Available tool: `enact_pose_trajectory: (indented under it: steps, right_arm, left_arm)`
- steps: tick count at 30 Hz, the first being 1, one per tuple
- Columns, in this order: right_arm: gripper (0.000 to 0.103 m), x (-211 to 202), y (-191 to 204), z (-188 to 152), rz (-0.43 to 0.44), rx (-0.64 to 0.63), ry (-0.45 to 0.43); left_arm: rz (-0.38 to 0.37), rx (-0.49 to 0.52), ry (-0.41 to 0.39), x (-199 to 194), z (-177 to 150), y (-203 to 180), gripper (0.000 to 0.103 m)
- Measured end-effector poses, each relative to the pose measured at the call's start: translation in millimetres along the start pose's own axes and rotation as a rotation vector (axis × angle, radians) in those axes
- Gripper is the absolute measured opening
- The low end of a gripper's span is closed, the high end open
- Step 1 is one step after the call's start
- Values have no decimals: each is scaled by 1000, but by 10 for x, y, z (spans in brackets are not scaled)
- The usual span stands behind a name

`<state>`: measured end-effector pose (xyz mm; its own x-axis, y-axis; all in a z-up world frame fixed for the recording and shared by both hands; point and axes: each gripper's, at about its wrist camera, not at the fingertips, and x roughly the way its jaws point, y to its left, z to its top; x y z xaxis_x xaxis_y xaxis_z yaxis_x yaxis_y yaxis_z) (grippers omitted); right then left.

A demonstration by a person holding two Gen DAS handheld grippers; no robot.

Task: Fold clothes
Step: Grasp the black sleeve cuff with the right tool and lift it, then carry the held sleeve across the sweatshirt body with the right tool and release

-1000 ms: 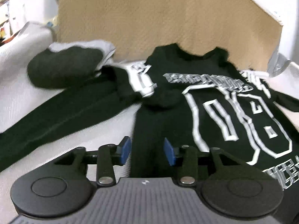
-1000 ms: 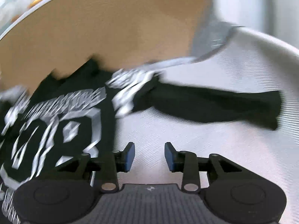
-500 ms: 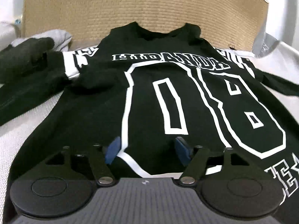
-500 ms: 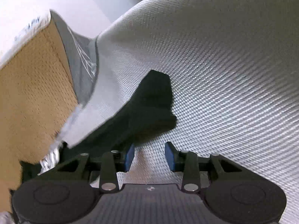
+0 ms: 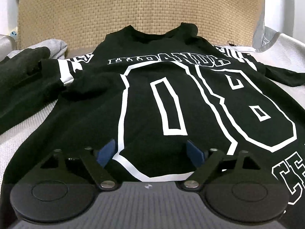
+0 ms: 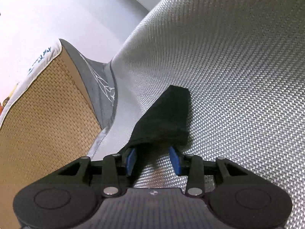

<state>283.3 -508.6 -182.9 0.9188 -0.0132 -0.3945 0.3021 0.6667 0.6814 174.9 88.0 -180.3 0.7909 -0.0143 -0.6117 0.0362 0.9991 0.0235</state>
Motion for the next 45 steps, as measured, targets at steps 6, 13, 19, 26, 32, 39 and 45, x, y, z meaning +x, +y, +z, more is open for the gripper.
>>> enact_pose_trajectory:
  steps: [6, 13, 19, 26, 32, 39, 45]
  right_arm:
    - [49, -26, -4, -25, 24, 40, 7]
    - [56, -81, 100, -69, 43, 11, -30]
    - [47, 161, -60, -60, -70, 46, -55]
    - [9, 180, 64, 41, -104, -27, -83]
    - [4, 26, 428, 141, -103, -186, -124]
    - [4, -72, 1314, 137, 30, -408, -172]
    - [4, -185, 2188, -234, 227, -638, -140]
  left_arm:
    - [-12, -7, 0, -2, -1, 24, 85]
    - [-10, -4, -9, -3, -17, 13, 85]
    - [-9, -1, -10, -1, -23, 9, 85]
    - [-12, -1, -10, 6, -29, 17, 86]
    - [-16, -4, -12, 5, -31, 16, 86]
    - [-22, -10, -1, -18, -15, 21, 86]
    - [-26, -72, 12, -66, 27, 85, 83]
